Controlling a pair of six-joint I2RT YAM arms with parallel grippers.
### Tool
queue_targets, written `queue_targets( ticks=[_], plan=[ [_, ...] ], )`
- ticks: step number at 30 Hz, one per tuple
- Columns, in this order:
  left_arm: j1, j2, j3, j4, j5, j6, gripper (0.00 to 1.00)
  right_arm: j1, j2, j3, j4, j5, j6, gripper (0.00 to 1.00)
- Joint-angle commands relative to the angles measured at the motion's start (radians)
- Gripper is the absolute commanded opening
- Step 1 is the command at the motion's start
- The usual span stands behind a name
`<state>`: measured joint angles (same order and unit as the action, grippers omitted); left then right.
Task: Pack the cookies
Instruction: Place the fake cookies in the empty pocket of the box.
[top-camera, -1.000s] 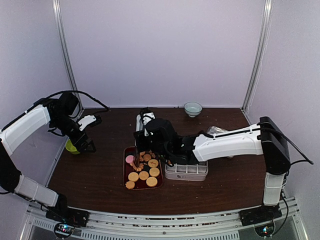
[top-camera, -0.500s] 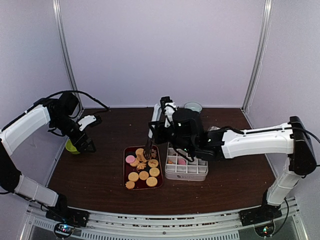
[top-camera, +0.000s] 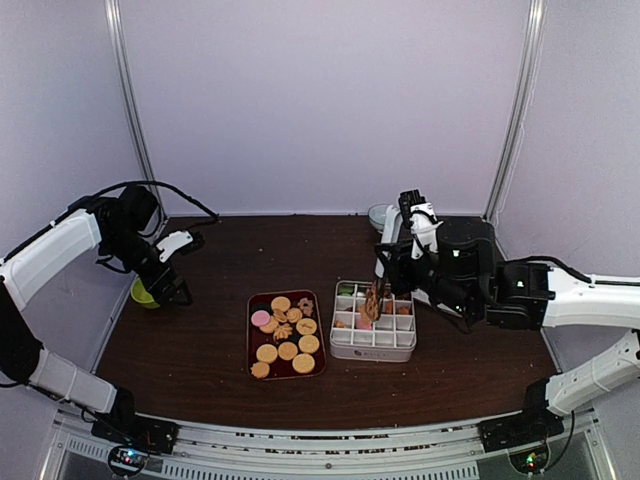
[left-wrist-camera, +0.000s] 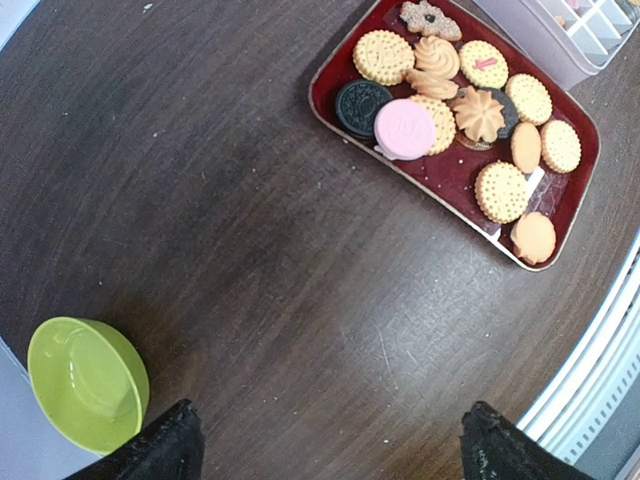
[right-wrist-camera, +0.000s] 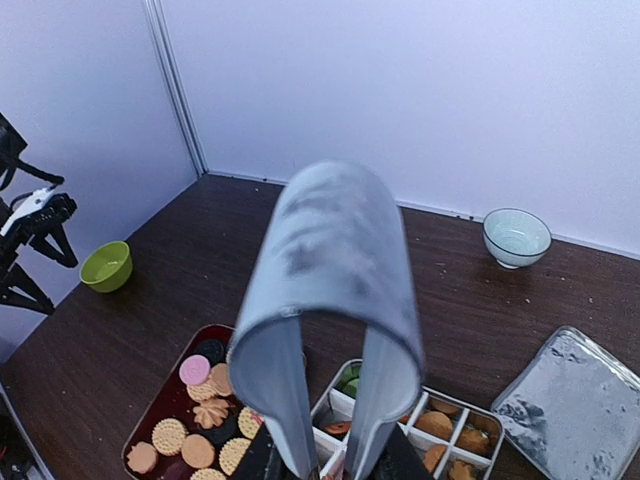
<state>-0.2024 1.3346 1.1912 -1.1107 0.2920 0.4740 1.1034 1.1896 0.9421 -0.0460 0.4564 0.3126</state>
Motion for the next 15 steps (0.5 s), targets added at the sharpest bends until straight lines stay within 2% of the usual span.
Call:
queue_targets(
  ticks=[1,15],
  plan=[
    [0.007,0.01,0.013,-0.004,0.019,0.009,0.92,-0.005,-0.035,-0.025,-0.104,0.08,-0.061,0.0],
    [0.007,0.005,0.007,-0.005,0.012,0.009,0.92,-0.016,0.104,0.009,-0.023,0.094,-0.143,0.0]
  ],
)
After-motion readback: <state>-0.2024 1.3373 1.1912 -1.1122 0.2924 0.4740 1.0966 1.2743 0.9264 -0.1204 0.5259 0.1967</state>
